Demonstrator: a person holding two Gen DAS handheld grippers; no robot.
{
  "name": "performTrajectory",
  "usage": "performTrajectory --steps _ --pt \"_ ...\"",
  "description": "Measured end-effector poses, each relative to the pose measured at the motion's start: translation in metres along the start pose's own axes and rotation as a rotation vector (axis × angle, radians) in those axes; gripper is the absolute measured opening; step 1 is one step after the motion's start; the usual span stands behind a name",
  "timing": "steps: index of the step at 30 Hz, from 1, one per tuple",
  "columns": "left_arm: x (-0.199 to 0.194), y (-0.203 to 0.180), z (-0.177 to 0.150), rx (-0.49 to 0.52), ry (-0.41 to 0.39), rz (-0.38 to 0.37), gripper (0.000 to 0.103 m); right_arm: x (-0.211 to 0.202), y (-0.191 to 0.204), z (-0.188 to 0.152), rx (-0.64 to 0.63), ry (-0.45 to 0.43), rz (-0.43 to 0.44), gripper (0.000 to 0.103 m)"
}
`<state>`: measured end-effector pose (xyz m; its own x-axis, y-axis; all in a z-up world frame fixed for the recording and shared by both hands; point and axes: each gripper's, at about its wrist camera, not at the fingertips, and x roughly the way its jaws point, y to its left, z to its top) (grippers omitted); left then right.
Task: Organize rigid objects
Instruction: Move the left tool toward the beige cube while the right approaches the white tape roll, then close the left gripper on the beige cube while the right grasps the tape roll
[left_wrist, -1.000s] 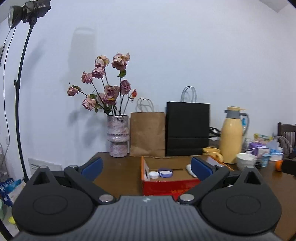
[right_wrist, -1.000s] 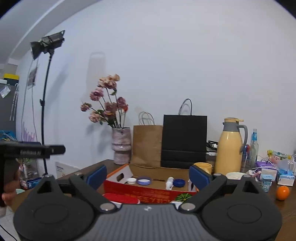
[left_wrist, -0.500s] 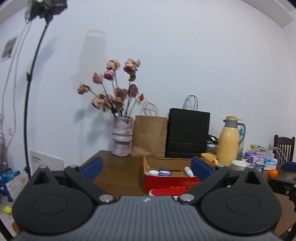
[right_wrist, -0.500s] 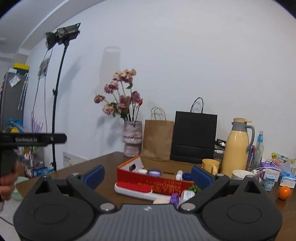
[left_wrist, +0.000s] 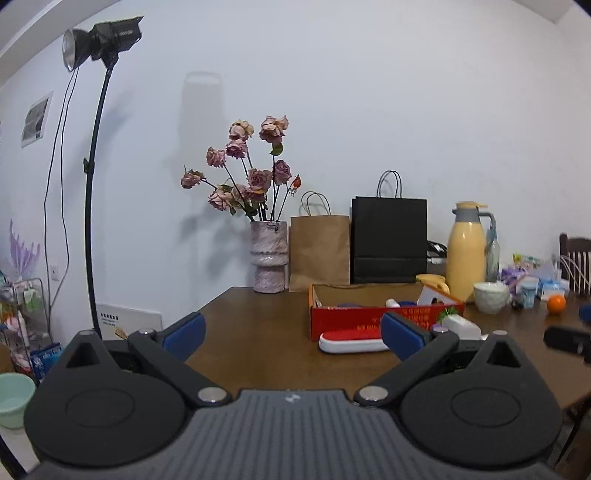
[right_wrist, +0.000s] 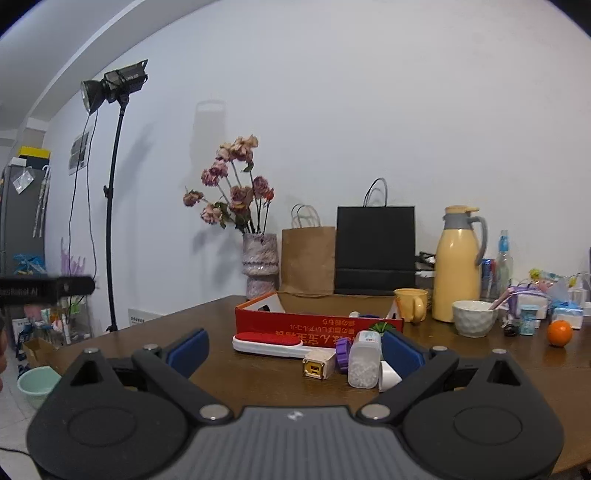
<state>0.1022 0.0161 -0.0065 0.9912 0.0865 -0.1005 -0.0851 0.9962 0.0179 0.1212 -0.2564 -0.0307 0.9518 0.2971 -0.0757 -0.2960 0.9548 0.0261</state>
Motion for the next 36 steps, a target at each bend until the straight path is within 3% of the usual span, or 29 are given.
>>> performTrajectory --steps 3,10,18,25,28,30,33,36 --pt "-0.022 0.000 -0.008 -0.038 -0.007 0.031 0.103 -0.025 0.009 0.001 0.018 -0.037 -0.026 0.100" --pt "-0.064 -0.010 -0.017 -0.006 -0.008 -0.071 0.103 -0.074 0.027 0.000 -0.007 -0.077 -0.038 0.102" --pt "-0.030 -0.027 -0.020 0.018 0.030 -0.116 0.103 -0.039 0.014 -0.011 0.010 -0.012 -0.048 0.100" --pt "0.056 -0.068 -0.030 0.056 0.161 -0.263 0.103 0.044 -0.028 -0.014 0.008 0.142 -0.106 0.086" --pt "0.101 -0.097 -0.034 0.100 0.208 -0.330 0.102 0.083 -0.053 -0.018 0.041 0.219 -0.112 0.068" --pt "0.134 -0.118 -0.034 0.112 0.242 -0.369 0.093 0.108 -0.072 -0.021 0.062 0.264 -0.115 0.055" --pt "0.189 -0.141 -0.031 0.112 0.340 -0.386 0.083 0.146 -0.096 -0.025 0.063 0.328 -0.142 0.052" --pt "0.234 -0.159 -0.033 0.113 0.387 -0.391 0.084 0.174 -0.112 -0.027 0.050 0.363 -0.154 0.052"
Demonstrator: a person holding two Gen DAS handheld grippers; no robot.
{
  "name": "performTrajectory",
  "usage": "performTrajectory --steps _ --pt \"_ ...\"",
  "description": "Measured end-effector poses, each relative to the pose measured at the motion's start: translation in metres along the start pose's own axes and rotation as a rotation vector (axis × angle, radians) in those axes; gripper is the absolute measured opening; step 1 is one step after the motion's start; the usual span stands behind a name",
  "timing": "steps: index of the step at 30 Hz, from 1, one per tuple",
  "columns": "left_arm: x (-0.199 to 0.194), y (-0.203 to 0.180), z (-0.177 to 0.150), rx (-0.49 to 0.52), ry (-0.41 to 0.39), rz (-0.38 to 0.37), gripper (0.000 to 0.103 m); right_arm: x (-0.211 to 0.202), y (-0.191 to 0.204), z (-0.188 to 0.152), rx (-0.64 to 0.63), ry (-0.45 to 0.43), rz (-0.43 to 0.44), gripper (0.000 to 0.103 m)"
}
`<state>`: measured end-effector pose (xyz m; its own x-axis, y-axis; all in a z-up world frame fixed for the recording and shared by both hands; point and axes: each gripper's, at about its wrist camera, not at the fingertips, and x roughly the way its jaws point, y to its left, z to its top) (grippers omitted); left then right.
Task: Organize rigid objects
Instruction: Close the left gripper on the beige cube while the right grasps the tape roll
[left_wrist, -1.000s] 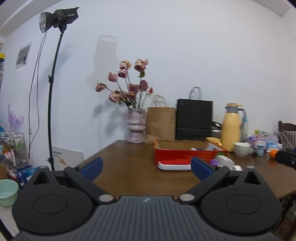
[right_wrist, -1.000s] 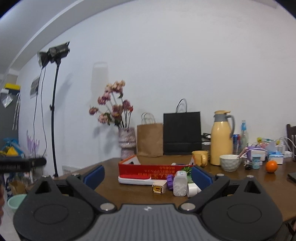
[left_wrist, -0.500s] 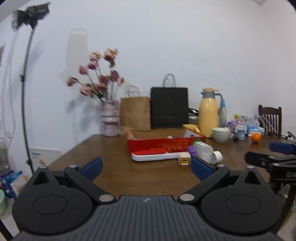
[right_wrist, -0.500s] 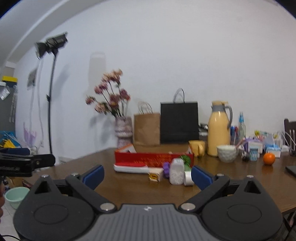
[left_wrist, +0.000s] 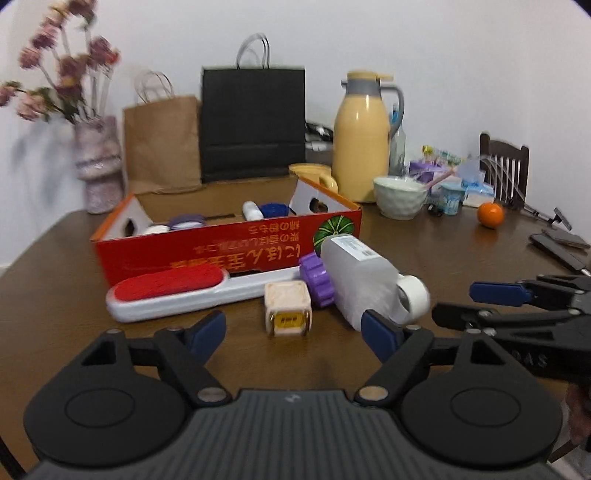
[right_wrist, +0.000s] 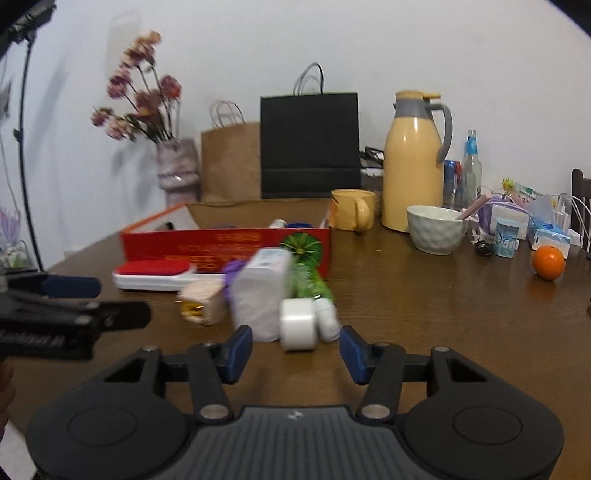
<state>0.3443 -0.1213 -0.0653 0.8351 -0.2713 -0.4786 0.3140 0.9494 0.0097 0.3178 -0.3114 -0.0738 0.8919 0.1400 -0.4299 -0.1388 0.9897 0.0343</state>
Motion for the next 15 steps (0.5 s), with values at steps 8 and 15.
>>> performTrajectory --steps 8,15 --pt "0.066 0.006 0.012 -0.005 0.084 0.032 0.080 0.045 -0.008 0.014 0.000 0.041 0.056 0.028" --pt "0.072 0.009 0.008 -0.043 0.125 0.011 0.039 0.047 0.000 0.012 0.001 0.054 0.083 0.004"
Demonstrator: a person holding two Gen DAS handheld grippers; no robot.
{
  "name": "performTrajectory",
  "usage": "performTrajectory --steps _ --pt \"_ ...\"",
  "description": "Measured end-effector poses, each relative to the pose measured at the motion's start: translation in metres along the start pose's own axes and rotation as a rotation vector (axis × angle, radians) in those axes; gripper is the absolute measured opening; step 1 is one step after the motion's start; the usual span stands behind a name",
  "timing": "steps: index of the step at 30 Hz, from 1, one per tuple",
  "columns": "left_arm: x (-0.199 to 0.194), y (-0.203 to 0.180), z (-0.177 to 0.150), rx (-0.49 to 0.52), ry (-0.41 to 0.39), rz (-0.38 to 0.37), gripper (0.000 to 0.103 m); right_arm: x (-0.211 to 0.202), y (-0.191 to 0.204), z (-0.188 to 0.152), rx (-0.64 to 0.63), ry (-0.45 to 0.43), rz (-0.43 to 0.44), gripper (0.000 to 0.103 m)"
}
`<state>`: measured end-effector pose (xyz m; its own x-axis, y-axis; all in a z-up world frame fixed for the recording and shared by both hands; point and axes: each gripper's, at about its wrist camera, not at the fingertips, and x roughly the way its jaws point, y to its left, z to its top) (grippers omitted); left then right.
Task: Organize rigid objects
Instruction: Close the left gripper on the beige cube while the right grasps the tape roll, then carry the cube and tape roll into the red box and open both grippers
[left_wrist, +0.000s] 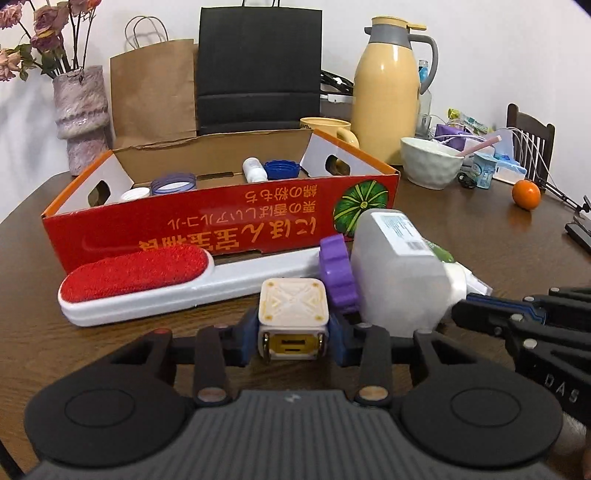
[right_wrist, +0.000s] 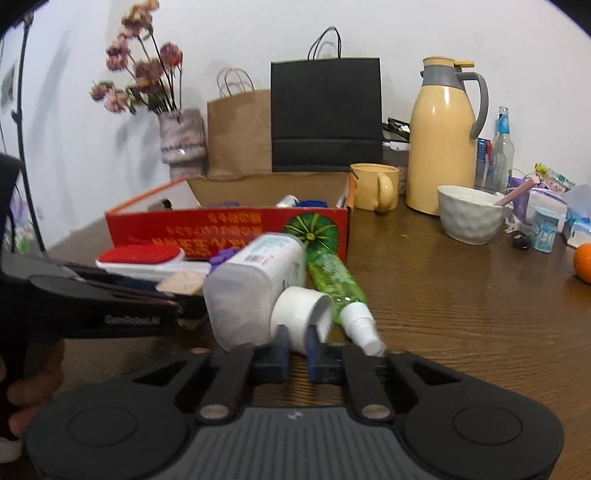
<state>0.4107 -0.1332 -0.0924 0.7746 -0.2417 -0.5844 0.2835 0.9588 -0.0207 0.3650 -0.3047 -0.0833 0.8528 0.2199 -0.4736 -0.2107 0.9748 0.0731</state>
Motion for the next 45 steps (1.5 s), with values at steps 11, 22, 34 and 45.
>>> performTrajectory --steps 11,22,34,45 --pt "-0.072 0.018 -0.047 -0.123 -0.023 0.005 0.039 -0.027 -0.004 -0.011 0.052 -0.028 -0.020 0.049" --pt "-0.095 0.030 -0.055 -0.142 -0.063 0.048 0.039 -0.002 0.008 -0.006 0.059 0.011 -0.030 0.005" --pt "-0.200 0.040 -0.068 -0.177 -0.248 0.168 0.039 -0.125 0.072 -0.038 -0.141 -0.096 -0.030 0.005" --pt "-0.199 0.057 -0.036 -0.120 -0.308 0.147 0.039 -0.117 0.077 0.004 -0.160 -0.151 0.079 0.005"
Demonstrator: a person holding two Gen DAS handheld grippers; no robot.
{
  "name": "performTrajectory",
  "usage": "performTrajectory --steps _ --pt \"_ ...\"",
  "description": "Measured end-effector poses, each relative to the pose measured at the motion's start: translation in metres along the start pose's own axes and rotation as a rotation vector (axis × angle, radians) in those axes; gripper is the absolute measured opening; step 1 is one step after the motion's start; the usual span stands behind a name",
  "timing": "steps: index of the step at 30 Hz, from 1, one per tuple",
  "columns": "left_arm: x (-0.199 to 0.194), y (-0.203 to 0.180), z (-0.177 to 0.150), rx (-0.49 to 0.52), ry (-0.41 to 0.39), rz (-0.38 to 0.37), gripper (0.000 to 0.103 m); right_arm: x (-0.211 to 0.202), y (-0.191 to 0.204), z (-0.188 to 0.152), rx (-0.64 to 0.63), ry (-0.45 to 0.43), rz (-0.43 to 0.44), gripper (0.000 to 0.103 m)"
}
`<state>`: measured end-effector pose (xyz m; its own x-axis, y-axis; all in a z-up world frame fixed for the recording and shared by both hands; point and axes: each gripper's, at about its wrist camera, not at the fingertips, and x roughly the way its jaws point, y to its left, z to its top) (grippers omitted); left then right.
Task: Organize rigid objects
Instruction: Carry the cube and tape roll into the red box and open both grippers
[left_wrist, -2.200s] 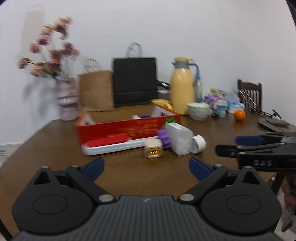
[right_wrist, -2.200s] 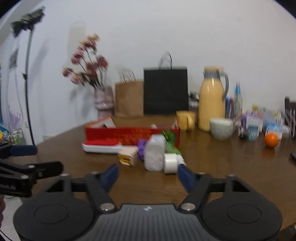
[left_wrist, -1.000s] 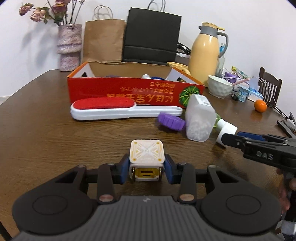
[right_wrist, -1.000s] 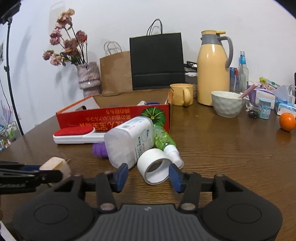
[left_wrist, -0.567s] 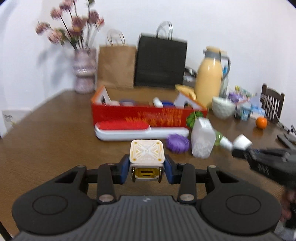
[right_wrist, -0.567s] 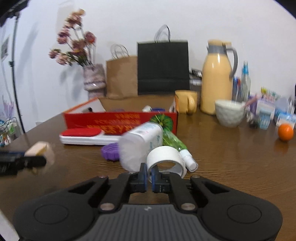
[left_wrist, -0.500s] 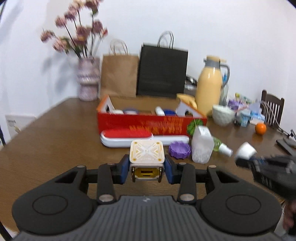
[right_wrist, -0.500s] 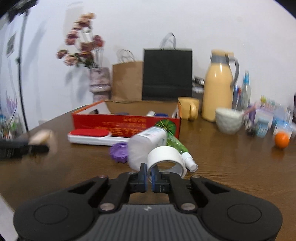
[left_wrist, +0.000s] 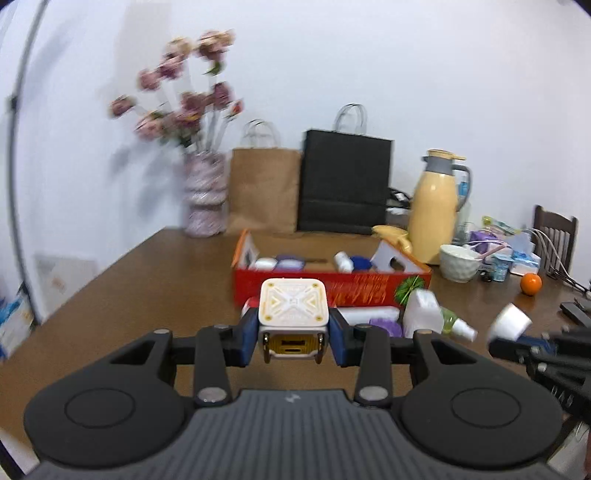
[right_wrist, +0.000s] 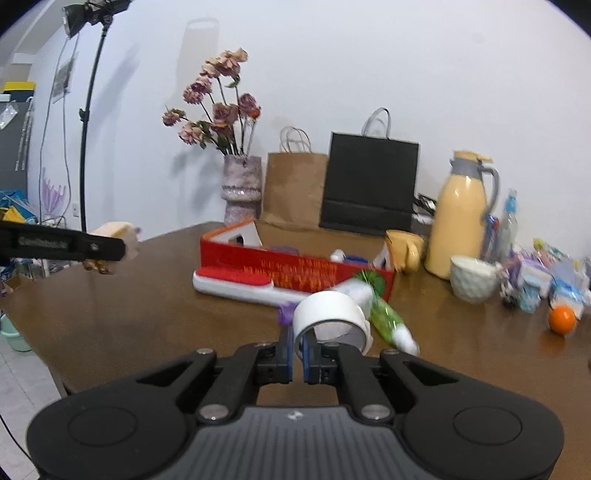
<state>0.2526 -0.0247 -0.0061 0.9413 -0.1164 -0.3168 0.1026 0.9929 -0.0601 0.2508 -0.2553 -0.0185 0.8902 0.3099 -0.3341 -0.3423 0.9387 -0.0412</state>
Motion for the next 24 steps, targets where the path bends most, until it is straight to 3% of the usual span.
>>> performTrajectory --steps 3,6,9,11,15,18,23,24 --pt "0.043 0.014 0.042 -0.017 0.059 -0.112 0.039 0.033 -0.021 0.045 0.021 -0.004 0.116 0.005" --pt "0.102 0.029 0.086 -0.042 0.150 -0.166 0.039 0.084 -0.047 0.097 0.069 0.027 0.218 0.005" --pt "0.177 0.045 0.115 -0.088 0.276 -0.191 0.039 0.160 -0.072 0.138 0.137 0.112 0.268 0.005" --pt "0.227 0.051 0.123 -0.086 0.337 -0.150 0.039 0.217 -0.086 0.154 0.190 0.189 0.284 0.005" --pt "0.304 0.055 0.118 -0.022 0.437 -0.068 0.039 0.332 -0.108 0.162 0.309 0.357 0.278 0.005" --pt "0.340 0.058 0.103 0.017 0.509 -0.048 0.039 0.390 -0.112 0.148 0.315 0.453 0.231 0.005" --pt "0.372 0.067 0.092 0.030 0.582 -0.046 0.040 0.441 -0.111 0.126 0.306 0.554 0.213 0.006" --pt "0.375 0.065 0.092 0.045 0.571 -0.040 0.040 0.445 -0.108 0.125 0.289 0.560 0.204 0.011"
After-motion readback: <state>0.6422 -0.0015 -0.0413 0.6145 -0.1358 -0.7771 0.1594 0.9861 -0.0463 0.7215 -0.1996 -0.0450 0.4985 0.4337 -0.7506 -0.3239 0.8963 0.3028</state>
